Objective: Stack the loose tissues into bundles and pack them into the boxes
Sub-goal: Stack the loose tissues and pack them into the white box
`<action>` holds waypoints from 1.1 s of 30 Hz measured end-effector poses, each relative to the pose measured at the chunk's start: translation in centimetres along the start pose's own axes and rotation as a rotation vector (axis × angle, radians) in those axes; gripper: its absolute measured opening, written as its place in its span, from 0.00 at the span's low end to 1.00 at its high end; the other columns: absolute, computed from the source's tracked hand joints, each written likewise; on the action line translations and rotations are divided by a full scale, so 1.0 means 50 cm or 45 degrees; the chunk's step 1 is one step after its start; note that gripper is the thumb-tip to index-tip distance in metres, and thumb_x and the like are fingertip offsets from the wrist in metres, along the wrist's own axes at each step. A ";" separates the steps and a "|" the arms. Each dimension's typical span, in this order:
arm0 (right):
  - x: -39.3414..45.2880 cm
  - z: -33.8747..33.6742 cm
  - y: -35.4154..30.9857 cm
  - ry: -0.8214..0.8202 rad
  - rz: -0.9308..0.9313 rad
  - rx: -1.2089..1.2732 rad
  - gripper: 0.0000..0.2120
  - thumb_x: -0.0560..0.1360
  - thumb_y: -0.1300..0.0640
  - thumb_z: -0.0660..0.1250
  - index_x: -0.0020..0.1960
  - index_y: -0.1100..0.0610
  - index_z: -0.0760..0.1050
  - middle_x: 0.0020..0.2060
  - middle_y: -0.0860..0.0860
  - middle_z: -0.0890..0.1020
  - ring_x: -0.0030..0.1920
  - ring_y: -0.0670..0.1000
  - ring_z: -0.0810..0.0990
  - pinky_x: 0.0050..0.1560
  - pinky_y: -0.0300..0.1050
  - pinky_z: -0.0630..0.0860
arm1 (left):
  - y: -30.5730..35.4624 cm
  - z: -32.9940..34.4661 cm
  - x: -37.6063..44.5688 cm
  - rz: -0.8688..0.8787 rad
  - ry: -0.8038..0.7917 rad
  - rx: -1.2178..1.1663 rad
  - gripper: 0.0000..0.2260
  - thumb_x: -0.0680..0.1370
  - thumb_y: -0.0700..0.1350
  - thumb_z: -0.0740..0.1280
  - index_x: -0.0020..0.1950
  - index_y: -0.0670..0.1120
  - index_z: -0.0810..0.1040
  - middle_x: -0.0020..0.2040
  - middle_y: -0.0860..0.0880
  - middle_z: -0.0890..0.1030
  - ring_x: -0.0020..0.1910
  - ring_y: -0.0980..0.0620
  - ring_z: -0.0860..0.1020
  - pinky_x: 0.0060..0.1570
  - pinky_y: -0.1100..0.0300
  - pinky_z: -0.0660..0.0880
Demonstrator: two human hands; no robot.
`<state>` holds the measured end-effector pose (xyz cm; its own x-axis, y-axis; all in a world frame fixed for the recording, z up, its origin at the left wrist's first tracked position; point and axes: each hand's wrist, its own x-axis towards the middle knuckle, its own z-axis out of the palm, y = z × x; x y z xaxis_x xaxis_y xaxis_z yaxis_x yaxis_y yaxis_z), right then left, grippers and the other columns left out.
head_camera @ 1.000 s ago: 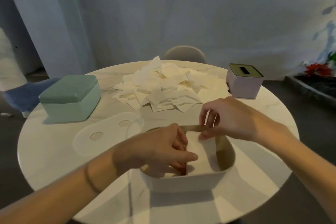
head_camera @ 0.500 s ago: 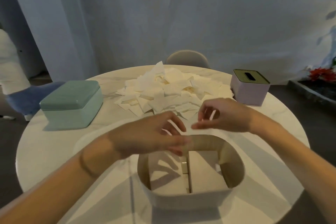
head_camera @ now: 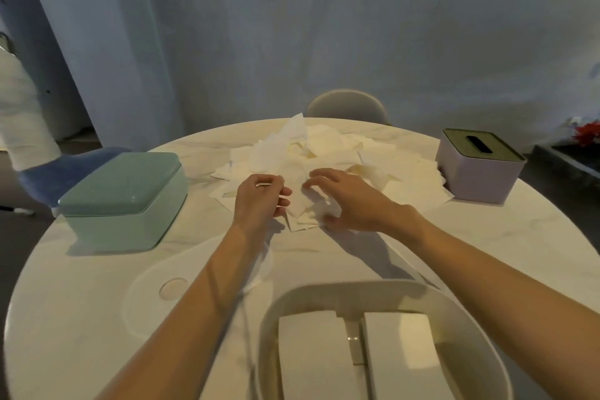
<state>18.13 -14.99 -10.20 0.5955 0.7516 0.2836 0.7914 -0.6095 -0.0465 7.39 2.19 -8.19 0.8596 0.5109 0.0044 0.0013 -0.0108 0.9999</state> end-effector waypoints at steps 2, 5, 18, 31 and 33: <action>0.012 0.005 0.009 0.091 -0.021 -0.003 0.26 0.76 0.52 0.73 0.72 0.47 0.72 0.74 0.47 0.72 0.70 0.52 0.73 0.69 0.49 0.72 | -0.007 0.001 0.010 0.028 0.008 -0.022 0.09 0.83 0.43 0.67 0.59 0.39 0.78 0.42 0.43 0.85 0.37 0.49 0.81 0.39 0.56 0.80; 0.018 0.009 0.015 0.262 -0.062 -0.034 0.19 0.81 0.56 0.68 0.71 0.47 0.76 0.70 0.46 0.77 0.67 0.52 0.77 0.67 0.49 0.73 | -0.005 -0.007 0.015 0.045 -0.018 -0.025 0.08 0.83 0.42 0.67 0.58 0.38 0.78 0.42 0.43 0.84 0.36 0.49 0.80 0.37 0.58 0.80; -0.051 -0.127 -0.022 0.538 0.388 1.155 0.09 0.82 0.53 0.67 0.57 0.56 0.82 0.50 0.52 0.85 0.50 0.56 0.83 0.52 0.51 0.82 | -0.018 0.001 0.040 0.054 0.085 -0.150 0.20 0.83 0.55 0.66 0.61 0.38 0.76 0.47 0.44 0.84 0.43 0.48 0.81 0.41 0.58 0.79; -0.117 -0.047 -0.052 0.207 0.541 0.994 0.08 0.76 0.47 0.73 0.55 0.42 0.80 0.47 0.35 0.82 0.47 0.40 0.80 0.47 0.35 0.77 | -0.060 0.066 -0.050 -0.354 -0.748 -0.951 0.22 0.85 0.59 0.57 0.71 0.48 0.80 0.70 0.41 0.79 0.72 0.37 0.74 0.73 0.39 0.68; -0.118 -0.046 -0.051 0.235 0.545 0.952 0.08 0.76 0.47 0.74 0.53 0.40 0.79 0.46 0.32 0.80 0.46 0.35 0.79 0.44 0.32 0.75 | -0.059 0.063 -0.046 -0.347 -0.695 -0.961 0.21 0.86 0.55 0.55 0.71 0.48 0.79 0.70 0.40 0.79 0.71 0.37 0.74 0.74 0.38 0.68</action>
<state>12.28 -18.44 -9.56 0.8812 0.4041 0.2454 0.4267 -0.4561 -0.7809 7.00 -1.65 -11.17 0.9975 -0.0571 -0.0429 0.0706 0.7007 0.7099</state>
